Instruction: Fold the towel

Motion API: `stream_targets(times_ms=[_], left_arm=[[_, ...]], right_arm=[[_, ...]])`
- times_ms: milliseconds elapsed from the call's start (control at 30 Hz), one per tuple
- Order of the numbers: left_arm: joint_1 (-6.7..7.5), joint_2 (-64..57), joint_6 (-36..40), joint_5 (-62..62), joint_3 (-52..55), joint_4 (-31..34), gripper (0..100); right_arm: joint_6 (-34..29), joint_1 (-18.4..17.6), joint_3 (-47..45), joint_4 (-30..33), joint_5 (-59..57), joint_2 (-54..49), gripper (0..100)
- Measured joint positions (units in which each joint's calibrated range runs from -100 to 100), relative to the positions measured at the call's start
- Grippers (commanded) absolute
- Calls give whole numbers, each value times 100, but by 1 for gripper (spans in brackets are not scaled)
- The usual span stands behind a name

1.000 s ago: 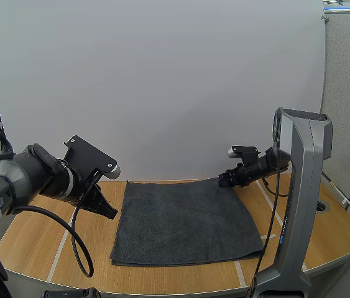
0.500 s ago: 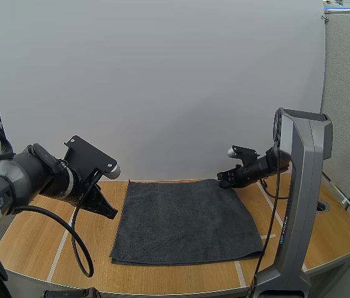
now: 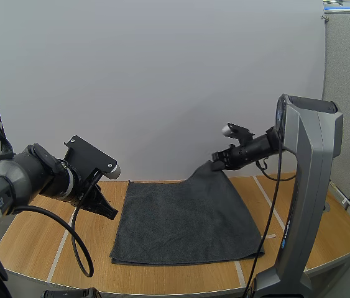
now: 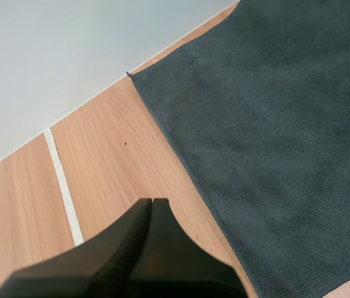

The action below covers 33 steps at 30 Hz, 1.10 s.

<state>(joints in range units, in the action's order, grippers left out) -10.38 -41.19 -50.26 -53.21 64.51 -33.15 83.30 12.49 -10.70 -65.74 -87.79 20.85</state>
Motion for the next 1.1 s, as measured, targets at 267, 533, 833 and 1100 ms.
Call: stream_targets(times_ms=[267,533,833,1100], left_arm=[[0,0,34,-6,0,199,0],[0,0,109,-6,0,296,0],[0,0,201,-20,0,307,0],[0,-556,542,557,0,307,0]], right_arm=[[-176,-306,-25,163,-326,-34,0],[-363,-837,-50,173,-521,-222,0],[-503,-1096,-50,173,-353,-222,0],[-615,-1352,-50,233,-115,-222,0]])
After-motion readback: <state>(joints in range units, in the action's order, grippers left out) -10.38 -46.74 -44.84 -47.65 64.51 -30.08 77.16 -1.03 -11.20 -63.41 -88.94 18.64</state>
